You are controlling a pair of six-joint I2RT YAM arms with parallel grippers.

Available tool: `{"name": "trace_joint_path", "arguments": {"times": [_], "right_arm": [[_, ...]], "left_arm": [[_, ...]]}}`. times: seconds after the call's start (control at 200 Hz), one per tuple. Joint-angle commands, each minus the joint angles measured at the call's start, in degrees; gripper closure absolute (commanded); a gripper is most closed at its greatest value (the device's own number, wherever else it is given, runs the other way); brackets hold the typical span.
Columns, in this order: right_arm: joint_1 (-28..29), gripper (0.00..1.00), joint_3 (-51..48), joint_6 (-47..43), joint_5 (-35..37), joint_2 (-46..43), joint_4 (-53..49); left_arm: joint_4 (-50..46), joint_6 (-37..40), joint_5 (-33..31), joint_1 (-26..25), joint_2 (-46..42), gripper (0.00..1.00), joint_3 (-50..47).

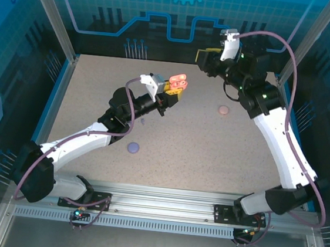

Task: Insert the wireless bluetooth earbuds into the charging case

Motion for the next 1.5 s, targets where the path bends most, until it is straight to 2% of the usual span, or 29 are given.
{"name": "trace_joint_path", "arguments": {"times": [0.0,0.19,0.285,0.44,0.815,1.226,1.366,1.491], "right_arm": [[-1.16,0.67,5.96,0.4,-2.72,3.97,-11.62],[-1.26,0.8,14.37,-0.37,-6.83,11.86,-20.41],[-1.23,0.88,14.64,-0.29,-8.25,13.56,-21.56],[-0.92,0.93,13.6,-0.13,-9.71,14.86,-22.46],[2.28,0.95,11.44,-2.08,-11.47,17.13,-25.63],[3.64,0.97,0.51,-0.81,-11.9,7.41,-24.23],[3.12,0.96,-2.76,2.26,-7.55,3.65,-21.07],[-0.38,0.91,-6.41,9.07,-1.19,-0.47,-15.96]], "left_arm": [[-1.24,0.59,4.8,-0.48,0.84,1.0,1.04],[-2.96,0.9,7.01,-0.5,1.77,1.0,1.39],[-3.5,0.82,7.54,-0.5,2.45,1.0,1.72],[-3.65,0.99,7.82,-0.55,3.67,1.0,2.2],[-2.64,1.64,5.89,-0.49,6.09,1.0,3.65],[-1.64,1.95,2.35,-0.39,7.07,1.0,3.61],[-1.65,1.81,2.01,-0.39,7.18,1.0,3.65],[-2.51,0.71,1.14,-0.39,7.29,1.0,3.31]]}}
